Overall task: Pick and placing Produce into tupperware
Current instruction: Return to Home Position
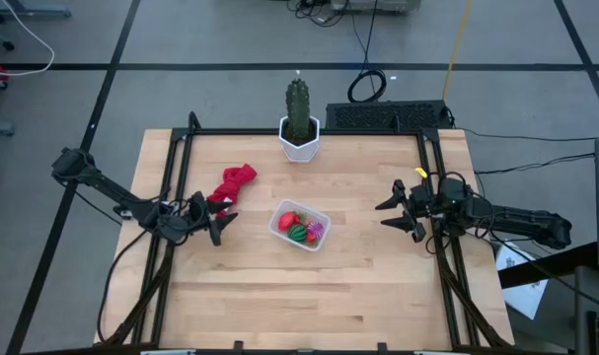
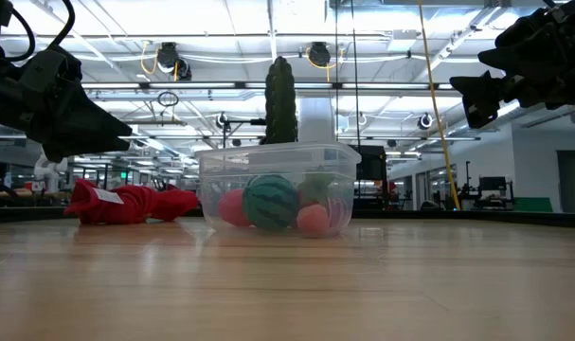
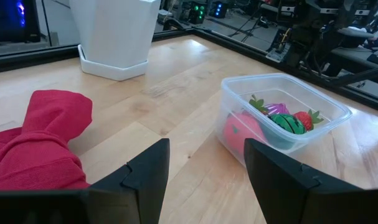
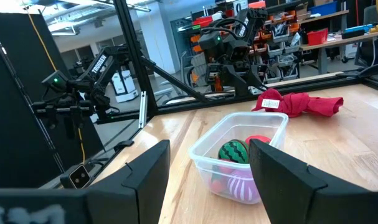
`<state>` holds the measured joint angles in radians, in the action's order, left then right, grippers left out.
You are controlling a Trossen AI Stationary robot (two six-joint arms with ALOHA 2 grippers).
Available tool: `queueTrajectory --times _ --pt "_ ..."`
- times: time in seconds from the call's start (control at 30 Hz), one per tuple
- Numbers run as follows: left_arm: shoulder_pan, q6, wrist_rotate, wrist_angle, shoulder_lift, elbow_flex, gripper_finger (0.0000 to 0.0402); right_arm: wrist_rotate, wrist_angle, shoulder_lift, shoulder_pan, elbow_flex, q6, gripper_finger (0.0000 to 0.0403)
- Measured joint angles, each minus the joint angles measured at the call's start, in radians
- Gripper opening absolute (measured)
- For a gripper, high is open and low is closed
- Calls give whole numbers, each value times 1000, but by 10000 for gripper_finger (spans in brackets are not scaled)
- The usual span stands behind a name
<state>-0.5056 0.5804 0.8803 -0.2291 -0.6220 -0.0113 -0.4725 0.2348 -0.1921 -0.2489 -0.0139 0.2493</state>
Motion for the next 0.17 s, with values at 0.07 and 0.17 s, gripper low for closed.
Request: queueTrajectory --times 0.07,0.17 --pt "0 0 0 0 0 0 209 0 0 0 0 0 0 210" --pt "0 0 0 0 0 0 209 0 0 0 0 0 0 210"
